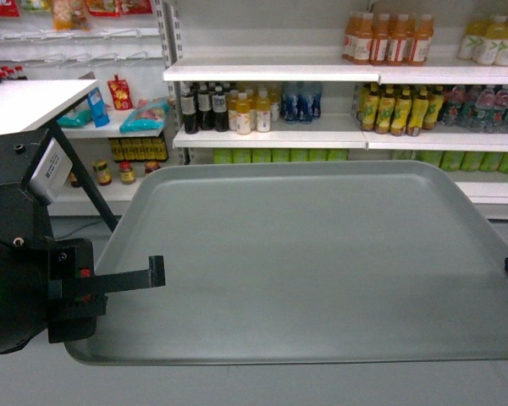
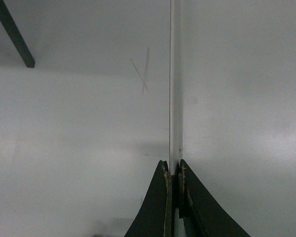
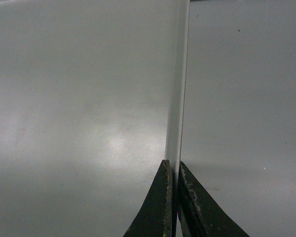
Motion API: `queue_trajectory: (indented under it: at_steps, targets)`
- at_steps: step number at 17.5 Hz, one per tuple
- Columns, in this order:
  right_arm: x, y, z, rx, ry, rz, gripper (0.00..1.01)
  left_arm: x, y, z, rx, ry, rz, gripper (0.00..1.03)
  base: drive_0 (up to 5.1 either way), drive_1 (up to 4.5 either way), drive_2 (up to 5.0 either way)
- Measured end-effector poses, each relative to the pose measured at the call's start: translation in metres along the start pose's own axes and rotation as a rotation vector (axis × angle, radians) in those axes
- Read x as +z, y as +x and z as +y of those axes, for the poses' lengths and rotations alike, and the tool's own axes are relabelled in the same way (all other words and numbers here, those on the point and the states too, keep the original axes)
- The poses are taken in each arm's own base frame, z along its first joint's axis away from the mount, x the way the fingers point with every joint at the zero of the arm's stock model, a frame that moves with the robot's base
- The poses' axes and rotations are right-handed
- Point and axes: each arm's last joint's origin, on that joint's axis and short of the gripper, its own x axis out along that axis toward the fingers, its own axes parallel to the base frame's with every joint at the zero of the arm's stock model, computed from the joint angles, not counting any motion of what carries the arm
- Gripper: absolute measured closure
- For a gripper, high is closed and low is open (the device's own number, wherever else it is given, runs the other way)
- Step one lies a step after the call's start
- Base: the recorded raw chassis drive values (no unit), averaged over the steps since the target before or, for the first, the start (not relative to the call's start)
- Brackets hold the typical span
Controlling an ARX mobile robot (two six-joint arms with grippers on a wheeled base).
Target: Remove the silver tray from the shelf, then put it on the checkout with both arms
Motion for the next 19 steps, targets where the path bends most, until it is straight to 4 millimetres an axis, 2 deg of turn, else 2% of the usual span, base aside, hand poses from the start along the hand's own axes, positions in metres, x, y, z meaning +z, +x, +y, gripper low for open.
queue_trajectory:
  at_steps: [19]
  targets:
    - [0.0005, 0.0, 0.0003, 0.002, -0.001, -0.004, 0.99, 0.0002, 0.0002, 0.0005, 0.002, -0.001, -0.001, 1.0, -5.0, 2.44, 2.4]
